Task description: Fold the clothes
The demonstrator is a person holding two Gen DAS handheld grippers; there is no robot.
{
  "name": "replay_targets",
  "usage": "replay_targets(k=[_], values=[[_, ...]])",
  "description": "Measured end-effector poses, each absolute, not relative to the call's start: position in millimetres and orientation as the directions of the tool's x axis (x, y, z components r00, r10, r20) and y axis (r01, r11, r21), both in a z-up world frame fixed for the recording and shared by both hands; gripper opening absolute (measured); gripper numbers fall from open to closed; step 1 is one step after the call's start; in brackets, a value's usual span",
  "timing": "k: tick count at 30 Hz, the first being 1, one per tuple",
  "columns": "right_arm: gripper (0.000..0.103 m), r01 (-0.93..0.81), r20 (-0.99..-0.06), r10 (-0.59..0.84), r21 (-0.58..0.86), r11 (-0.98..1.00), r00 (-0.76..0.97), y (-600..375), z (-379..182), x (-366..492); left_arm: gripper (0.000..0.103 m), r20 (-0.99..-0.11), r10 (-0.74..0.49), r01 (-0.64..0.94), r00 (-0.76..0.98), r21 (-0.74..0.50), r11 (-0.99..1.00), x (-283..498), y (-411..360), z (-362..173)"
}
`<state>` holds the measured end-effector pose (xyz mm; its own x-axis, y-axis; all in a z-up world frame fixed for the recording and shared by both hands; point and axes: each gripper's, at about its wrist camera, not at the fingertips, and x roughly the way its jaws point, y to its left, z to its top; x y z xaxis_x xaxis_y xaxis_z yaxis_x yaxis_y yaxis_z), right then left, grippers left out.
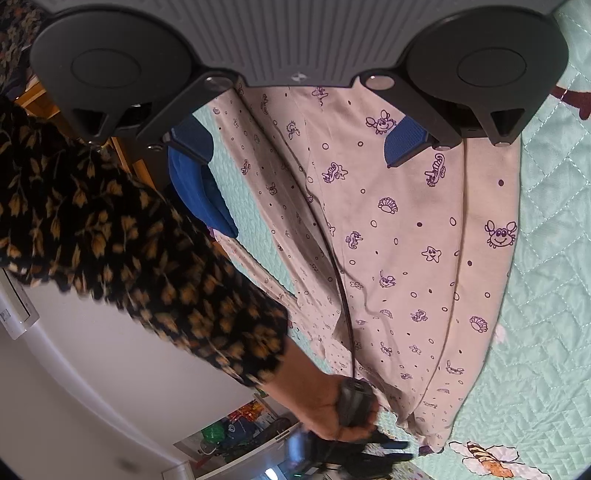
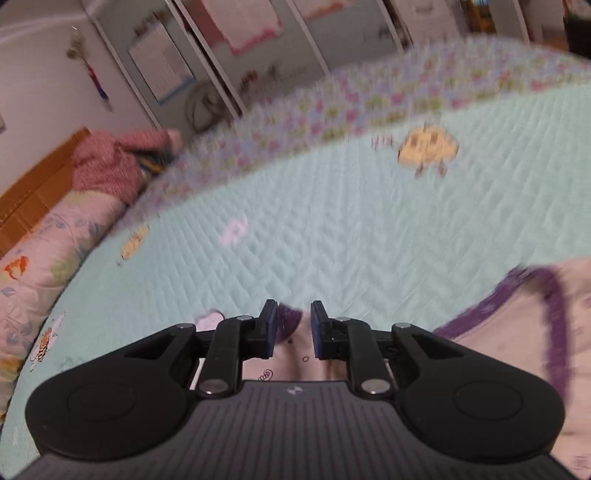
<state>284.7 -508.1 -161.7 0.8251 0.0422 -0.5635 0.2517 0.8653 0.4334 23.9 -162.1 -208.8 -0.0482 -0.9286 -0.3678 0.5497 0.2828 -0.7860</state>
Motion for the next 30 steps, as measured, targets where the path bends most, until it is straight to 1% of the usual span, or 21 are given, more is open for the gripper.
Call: replay_targets(k=[3,7,11,13,14,15,18,22,24,27,30], values=[[0.021,0.268,-0.584,0.019,0.400,0.876,0.811,-510.2,-150.7,263.4,0.102,-0.372,-0.927,0.555,-0.043,-0.781,0.287,24.2,-161.9,-208.2],[0.021,0.267,-0.634,0.016,0.349,0.898,0.773,-512.1,-156.2,257.7,0.102,-0.379,-0.925,0.564,-0.037,-0.772,0.293,25.1,-162.0,-207.9],[0.020,0.260,-0.654,0.034,0.347,0.901,0.756,-507.8,-162.6,253.2,0.102,-0.378,-0.925,0.562,-0.038,-0.774,0.293,28.3,-160.5,-207.8],[0.005,0.269,-0.672,0.009,0.309,0.912,0.740,-504.5,-164.1,252.2,0.102,-0.378,-0.925,0.563,-0.038,-0.773,0.293,28.7,-160.7,-207.5],[0.002,0.281,-0.681,-0.016,0.281,0.918,0.732,-503.4,-165.1,251.8,0.102,-0.378,-0.925,0.563,-0.038,-0.773,0.293,28.7,-161.0,-207.4],[0.002,0.301,-0.687,-0.045,0.258,0.918,0.725,-504.8,-167.4,252.0,0.102,-0.379,-0.925,0.563,-0.038,-0.773,0.293,28.4,-161.6,-207.3],[0.002,0.343,-0.696,-0.042,0.299,0.890,0.717,-517.2,-182.1,254.1,0.102,-0.378,-0.925,0.563,-0.041,-0.774,0.292,28.4,-161.9,-206.6],[0.005,0.349,-0.668,-0.032,0.346,0.871,0.744,-522.4,-183.0,249.7,0.102,-0.376,-0.926,0.560,-0.044,-0.777,0.288,29.1,-161.5,-206.6],[0.015,0.349,-0.636,-0.052,0.352,0.869,0.770,-521.9,-175.4,241.1,0.102,-0.376,-0.926,0.560,-0.044,-0.776,0.289,28.9,-161.4,-206.5],[0.015,0.319,-0.577,-0.041,0.390,0.864,0.815,-517.9,-160.8,224.1,0.102,-0.376,-0.926,0.560,-0.044,-0.777,0.289,28.9,-161.3,-206.6],[0.015,0.299,-0.571,0.005,0.436,0.849,0.821,-511.3,-156.6,212.4,0.102,-0.377,-0.925,0.560,-0.043,-0.776,0.290,29.0,-161.4,-206.9]])
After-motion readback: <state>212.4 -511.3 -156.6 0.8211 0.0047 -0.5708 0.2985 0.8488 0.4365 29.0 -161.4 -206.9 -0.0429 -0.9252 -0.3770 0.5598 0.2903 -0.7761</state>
